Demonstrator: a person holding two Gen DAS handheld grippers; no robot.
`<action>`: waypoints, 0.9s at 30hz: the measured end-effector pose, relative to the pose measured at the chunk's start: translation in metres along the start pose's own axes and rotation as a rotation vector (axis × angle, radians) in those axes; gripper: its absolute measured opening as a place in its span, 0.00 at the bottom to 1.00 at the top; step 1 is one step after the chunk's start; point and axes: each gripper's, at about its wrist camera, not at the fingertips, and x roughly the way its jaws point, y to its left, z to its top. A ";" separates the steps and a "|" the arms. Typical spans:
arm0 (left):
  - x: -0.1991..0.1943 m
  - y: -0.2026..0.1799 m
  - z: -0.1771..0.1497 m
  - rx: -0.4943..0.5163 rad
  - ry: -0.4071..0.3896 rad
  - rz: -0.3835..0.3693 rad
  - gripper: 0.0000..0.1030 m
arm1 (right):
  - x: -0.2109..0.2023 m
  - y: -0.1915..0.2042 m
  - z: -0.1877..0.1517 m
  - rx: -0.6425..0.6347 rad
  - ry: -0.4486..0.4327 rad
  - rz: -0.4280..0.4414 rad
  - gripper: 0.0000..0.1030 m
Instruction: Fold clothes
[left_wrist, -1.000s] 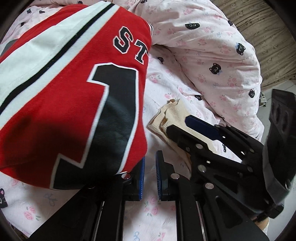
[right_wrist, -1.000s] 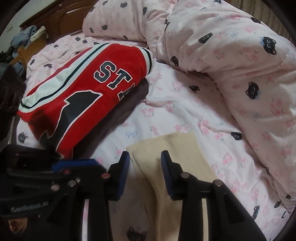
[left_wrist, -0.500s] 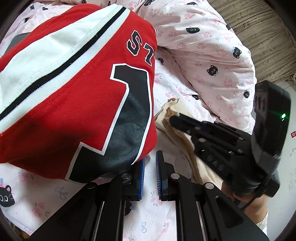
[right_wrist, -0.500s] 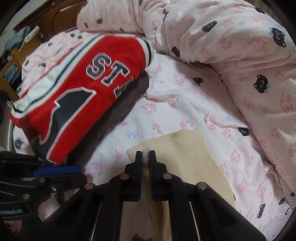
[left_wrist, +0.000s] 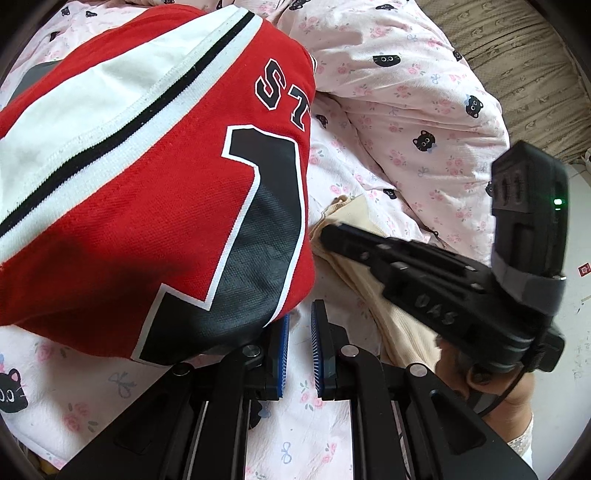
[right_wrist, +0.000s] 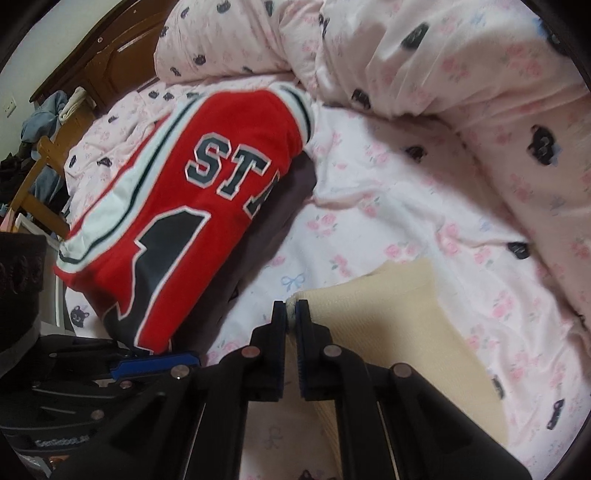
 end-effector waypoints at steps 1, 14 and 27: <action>0.001 0.000 0.000 0.000 0.001 0.001 0.09 | 0.004 0.000 -0.001 0.001 0.006 -0.002 0.06; 0.016 -0.012 0.004 -0.008 -0.009 -0.062 0.20 | -0.033 -0.051 0.006 0.110 -0.115 -0.007 0.48; 0.035 -0.042 0.020 0.046 -0.078 -0.087 0.20 | 0.001 -0.120 0.016 0.289 -0.019 0.152 0.43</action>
